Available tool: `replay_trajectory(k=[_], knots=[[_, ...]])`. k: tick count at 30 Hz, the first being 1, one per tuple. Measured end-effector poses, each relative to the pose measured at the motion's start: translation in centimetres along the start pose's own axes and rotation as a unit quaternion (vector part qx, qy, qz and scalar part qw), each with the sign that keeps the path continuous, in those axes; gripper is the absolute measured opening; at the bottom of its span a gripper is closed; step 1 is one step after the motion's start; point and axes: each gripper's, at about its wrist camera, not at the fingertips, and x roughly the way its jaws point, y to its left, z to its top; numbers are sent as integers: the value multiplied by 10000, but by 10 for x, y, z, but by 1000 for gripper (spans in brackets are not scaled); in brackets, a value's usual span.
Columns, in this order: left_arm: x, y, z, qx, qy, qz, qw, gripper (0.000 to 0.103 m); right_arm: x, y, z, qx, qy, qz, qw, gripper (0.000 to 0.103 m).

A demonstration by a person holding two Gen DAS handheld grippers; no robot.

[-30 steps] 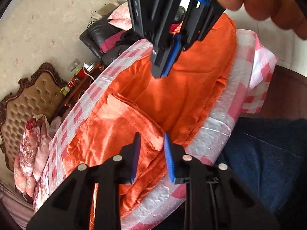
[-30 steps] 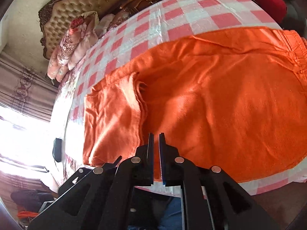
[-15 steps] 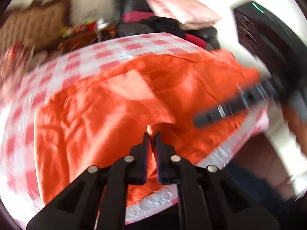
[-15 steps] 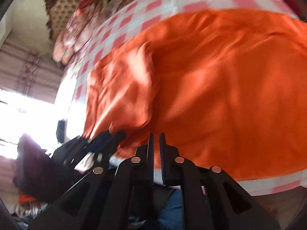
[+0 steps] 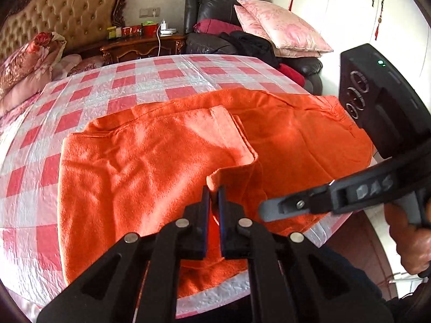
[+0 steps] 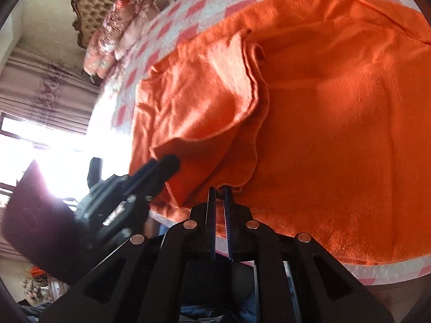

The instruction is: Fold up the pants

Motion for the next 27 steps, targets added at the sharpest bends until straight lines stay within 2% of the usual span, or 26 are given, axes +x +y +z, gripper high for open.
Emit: replay_trajectory(k=[3,7,11,12,14,15,16,21,24,25,27], knots=[[-1,2,0,-46,-22,-6,10000,6,-8,-15,3,491,-11,443,9978,11],[0,3,0,-52,-40,-2,10000,6,-1,-30,5,793,135,505,9955,12],[0,3,1,-12,-32,-20,10000,6,3,-30,5,835,162,516,9950,12],[0,3,1,-14,-39,-13,10000,6,3,-30,4,872,168,521,9947,15],[-1,5,1,-52,-56,-10,10000,6,0,-31,4,934,155,554,9940,36],[-1,5,1,-52,-61,-3,10000,6,-2,-31,4,939,119,511,9942,55],[-1,6,1,-38,-61,-5,10000,6,-5,-32,5,921,70,474,9946,59],[0,3,1,-17,-73,-40,10000,6,-1,-22,7,734,38,225,9970,58],[-4,-1,1,80,-132,1,9999,6,6,-13,8,579,148,67,9982,35],[-5,-2,1,130,-158,30,9998,6,9,-10,7,550,188,30,9983,21],[-7,-5,1,251,-197,101,9994,6,14,-3,5,353,195,-90,9991,12]])
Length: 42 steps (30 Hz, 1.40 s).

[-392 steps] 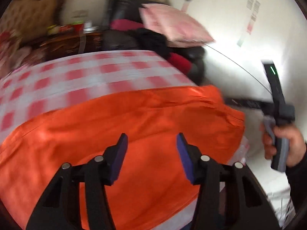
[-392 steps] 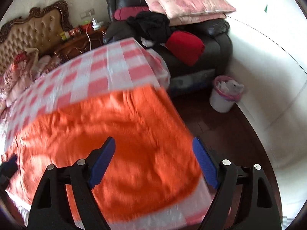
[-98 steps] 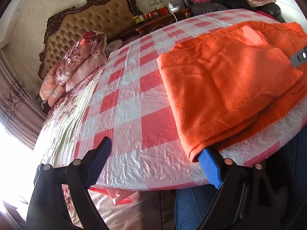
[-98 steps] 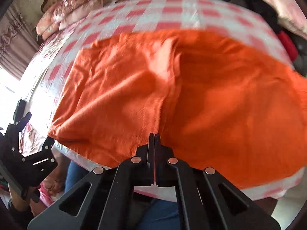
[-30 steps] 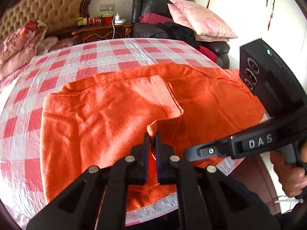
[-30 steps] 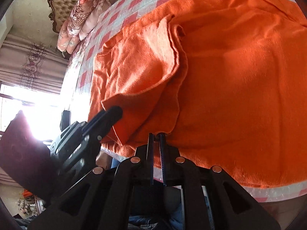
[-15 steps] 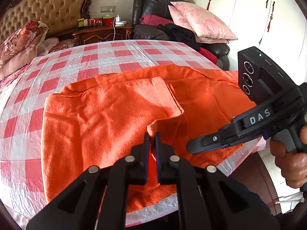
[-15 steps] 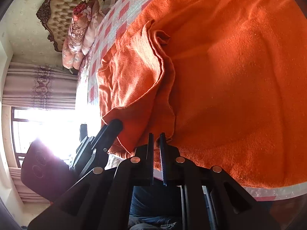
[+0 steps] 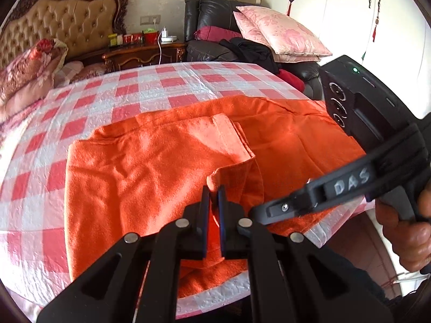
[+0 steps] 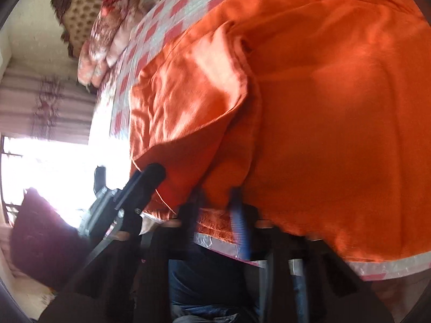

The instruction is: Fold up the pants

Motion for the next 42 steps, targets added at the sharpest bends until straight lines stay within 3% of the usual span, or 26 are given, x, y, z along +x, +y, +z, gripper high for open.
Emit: replay_trajectory(k=[4,6,7,8,10,12,16,17,18,20,24,25,26,29,32,34,35,40,41,42], knots=[[-7,-21,-4,655,-142,167,9976,7,-17,-2,-5,-19,-344,-102,9994,9],[-9,-40,-9,1080,-157,88,9940,27,-32,-4,-7,-63,-482,-185,9986,9],[-9,-51,-13,1316,-186,68,9911,49,-35,-4,-6,-52,-501,-161,9986,9],[-9,-59,-17,1528,-229,124,9879,55,-37,-5,-7,-40,-510,-156,9986,9],[-3,-76,-24,1983,-186,281,9796,55,-39,-8,-11,-13,-496,-145,9987,9],[7,-88,-31,2320,-146,676,9703,51,-39,-11,-15,38,-447,-96,9989,9],[21,-108,-44,2996,-125,1173,9467,26,-42,-13,-22,59,-392,-21,9992,9],[24,-112,-47,3136,-144,1306,9404,16,-42,-13,-21,62,-387,-21,9992,9],[26,-113,-48,3165,-146,1429,9377,10,-42,-13,-20,59,-370,-42,9993,9],[28,-110,-44,2956,-111,1347,9457,4,-41,-11,-19,-70,-301,-132,9994,10],[19,-93,-29,2423,-246,1302,9611,4,-62,-14,11,-114,-711,-680,9951,31],[15,-88,-24,2249,-308,1253,9658,4,-64,-18,24,-63,-740,-528,9958,49],[10,-82,-17,2006,-378,1144,9722,4,-63,-23,39,102,-648,-304,9974,56],[-6,-60,3,1378,-548,935,9845,4,-52,-30,72,524,-273,442,9973,62],[-19,-41,21,1044,-671,885,9883,4,-38,-32,91,872,126,746,9933,68],[-25,-31,29,917,-726,874,9893,4,-38,-34,93,958,134,703,9928,71],[-29,-27,33,862,-755,849,9898,4,-37,-38,93,1080,167,874,9902,71],[-39,-33,34,1181,-824,691,9872,4,-17,-33,99,1256,400,1370,9818,72],[-41,-36,30,1251,-792,623,9870,4,-10,-32,107,1287,384,1604,9779,72],[-42,-40,25,1341,-743,547,9867,4,-9,-31,112,1265,290,1578,9789,72]])
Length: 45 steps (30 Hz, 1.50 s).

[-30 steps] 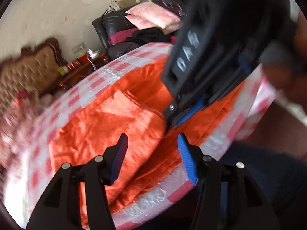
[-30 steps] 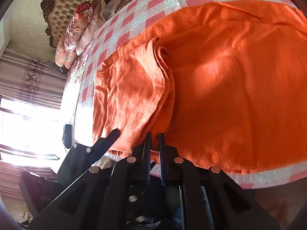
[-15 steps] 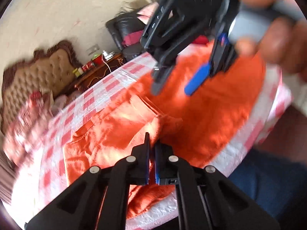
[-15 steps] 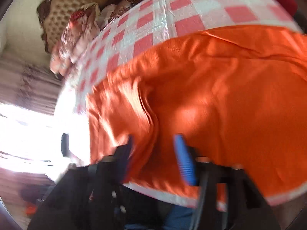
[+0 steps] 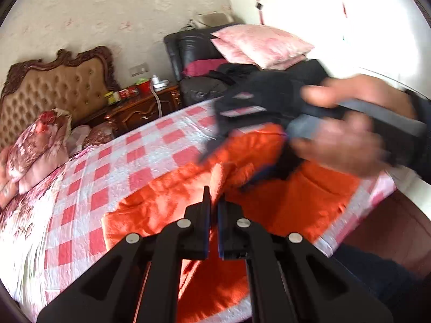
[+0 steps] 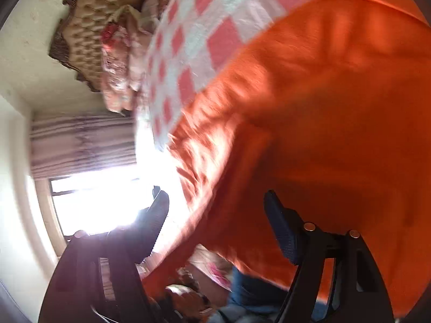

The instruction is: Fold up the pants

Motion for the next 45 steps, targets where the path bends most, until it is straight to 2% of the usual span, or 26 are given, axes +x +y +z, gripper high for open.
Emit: replay_trajectory(k=[2,3,4,8,13,16,21,23,25,28,30,34,39,41,43,44,45], knots=[[2,-12,-7,234,130,-117,9996,4,0,9,12,-274,-285,-238,9989,45],[5,-20,-11,375,213,-142,9990,4,3,20,17,-641,-368,-510,9960,18],[10,-26,-15,473,295,-162,9983,4,2,29,18,-918,-481,-768,9916,14],[35,-45,-25,603,510,-299,9964,4,6,54,2,-1953,-826,-1659,9631,13],[52,-62,-30,884,581,-303,9939,4,-1,51,-8,-2303,-1169,-2192,9409,12],[62,-66,-36,867,668,-279,9936,4,-5,50,-9,-2434,-1258,-2392,9315,12],[70,-64,-42,654,791,-373,9940,4,6,45,-15,-2641,-1348,-2838,9119,12],[74,-57,-42,348,886,-550,9939,4,12,43,-18,-2769,-1370,-3081,8998,12],[80,-47,-44,-31,983,-771,9922,5,17,40,-19,-2845,-1384,-3206,8928,12],[83,-34,-43,-504,1067,-1039,9876,5,20,33,-19,-2835,-1408,-3277,8902,12],[82,-34,-43,-569,1101,-1055,9867,6,21,32,-21,-2890,-1442,-3310,8866,12],[81,-40,-41,-574,1170,-1102,9853,20,22,34,-22,-3019,-1465,-3402,8784,12],[82,-46,-38,-622,1275,-1222,9823,32,23,35,-27,-3127,-1541,-3476,8704,12],[82,-47,-38,-612,1296,-1231,9820,34,20,37,-28,-3114,-1634,-3463,8697,16],[81,-46,-38,-624,1306,-1253,9815,35,10,41,-31,-3050,-1912,-3541,8632,39],[82,-45,-38,-641,1311,-1262,9812,35,-1,46,-35,-2997,-2208,-3652,8533,44],[82,-45,-37,-662,1315,-1263,9810,35,-10,49,-38,-2981,-2416,-3644,8486,48]])
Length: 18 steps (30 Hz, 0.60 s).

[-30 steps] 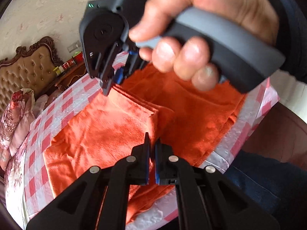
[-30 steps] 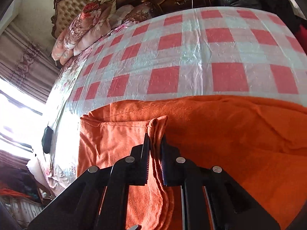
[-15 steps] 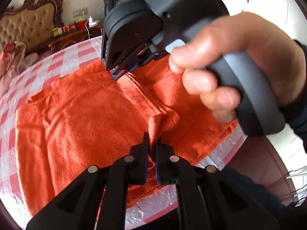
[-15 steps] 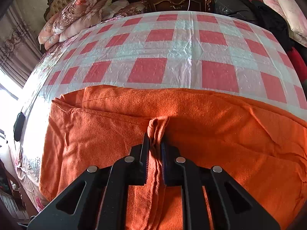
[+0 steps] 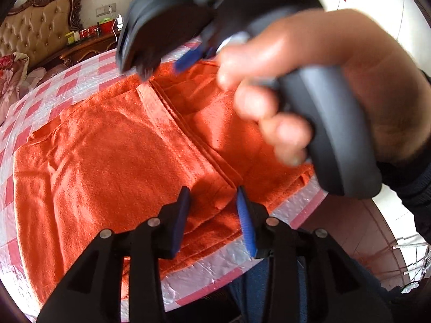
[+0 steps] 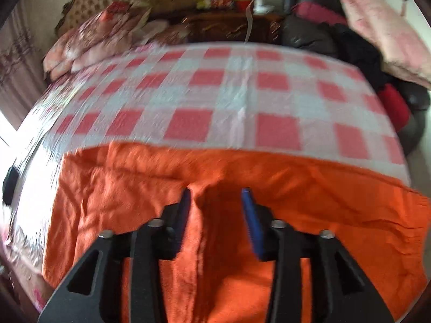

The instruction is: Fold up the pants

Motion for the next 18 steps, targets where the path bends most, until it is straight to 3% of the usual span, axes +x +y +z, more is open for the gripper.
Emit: replay_trajectory(k=[5,7,12,15,18], knots=[[-7,-6,3,19,-53,-78,10000,37,-50,-18,0,418,-663,289,9965,48],[-14,-7,3,13,-100,-142,9998,38,-57,-20,-4,486,-654,414,9958,48],[-54,1,-2,-149,-449,-148,9988,56,-68,-22,-24,801,-542,1043,9898,48],[-88,39,-21,-904,-727,223,9930,57,-66,-6,-38,568,-398,1194,9904,48],[-116,86,-49,-1800,-904,667,9772,57,-56,19,-55,91,-238,1078,9938,48]])
